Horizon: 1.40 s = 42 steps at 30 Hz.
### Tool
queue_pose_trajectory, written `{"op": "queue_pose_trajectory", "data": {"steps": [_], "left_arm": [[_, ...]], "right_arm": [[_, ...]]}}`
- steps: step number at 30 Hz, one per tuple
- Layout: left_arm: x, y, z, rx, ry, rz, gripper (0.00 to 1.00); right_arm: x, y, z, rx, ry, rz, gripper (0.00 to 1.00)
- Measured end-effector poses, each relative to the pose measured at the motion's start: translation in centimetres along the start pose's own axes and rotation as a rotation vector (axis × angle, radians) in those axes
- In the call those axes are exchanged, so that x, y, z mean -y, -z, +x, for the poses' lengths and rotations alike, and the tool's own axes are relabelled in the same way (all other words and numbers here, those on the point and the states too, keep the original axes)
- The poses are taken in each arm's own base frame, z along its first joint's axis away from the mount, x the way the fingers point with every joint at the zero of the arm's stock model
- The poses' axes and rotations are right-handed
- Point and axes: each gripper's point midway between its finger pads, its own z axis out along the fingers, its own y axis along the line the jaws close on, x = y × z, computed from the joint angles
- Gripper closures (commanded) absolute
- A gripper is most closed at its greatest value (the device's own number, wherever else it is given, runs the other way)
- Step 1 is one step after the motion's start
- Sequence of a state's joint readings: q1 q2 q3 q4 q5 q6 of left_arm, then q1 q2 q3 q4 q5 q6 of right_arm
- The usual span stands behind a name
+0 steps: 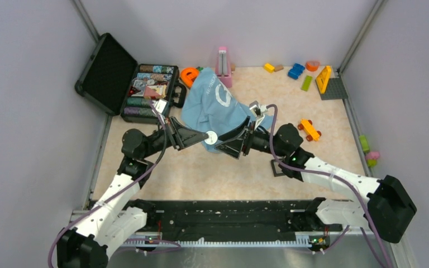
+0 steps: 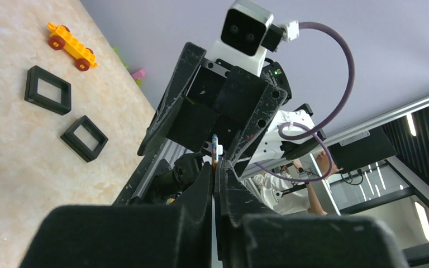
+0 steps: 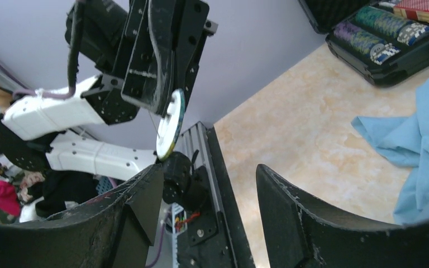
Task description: Remove the brooch from the garment
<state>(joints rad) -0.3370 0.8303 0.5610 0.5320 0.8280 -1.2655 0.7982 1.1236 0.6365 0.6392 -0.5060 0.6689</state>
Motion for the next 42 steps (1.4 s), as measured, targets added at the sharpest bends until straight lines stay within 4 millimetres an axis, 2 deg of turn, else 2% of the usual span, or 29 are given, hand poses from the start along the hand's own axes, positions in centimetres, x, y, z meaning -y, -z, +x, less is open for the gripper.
{"op": "queue_pose_trajectory", "data": {"steps": [8,13,20,23,29,36,42], "left_arm": [[0.0,0.0,0.6,-0.026,-0.029,0.001,1.0],[-0.2,0.0,1.0,-0.044,-0.043,-0.007,1.0],[-0.4,0.1,1.1,-0.051,-0.057,-0.016,1.0],[-0.5,0.1,1.2,-0.051,-0.063,-0.024,1.0],[-0.6,0.3,1.2,-0.048,-0.083,-0.035,1.0],[0.4,0.7,1.0,-0.022,-0.142,-0.019,1.0],[1.3,0.9,1.2,-0.019,-0.185,0.007,1.0]], "right_arm": [[-0.9,-1.4,-0.5,0.026,-0.027,-0.027,0.41],[-1.8,-1.8,-1.5,0.057,-0.009,-0.048,0.57],[-1.4,-2.3,-1.5,0.057,-0.013,-0.041,0.63],[-1.4,-2.4,-1.5,0.054,-0.014,-0.039,0.7],[-1.5,-2.4,-1.3,0.049,-0.016,-0.041,0.7],[-1.5,-2.3,-1.7,0.065,-0.016,-0.027,0.81],[-2.3,-2.3,-1.9,0.07,-0.019,-0.056,0.77]]}}
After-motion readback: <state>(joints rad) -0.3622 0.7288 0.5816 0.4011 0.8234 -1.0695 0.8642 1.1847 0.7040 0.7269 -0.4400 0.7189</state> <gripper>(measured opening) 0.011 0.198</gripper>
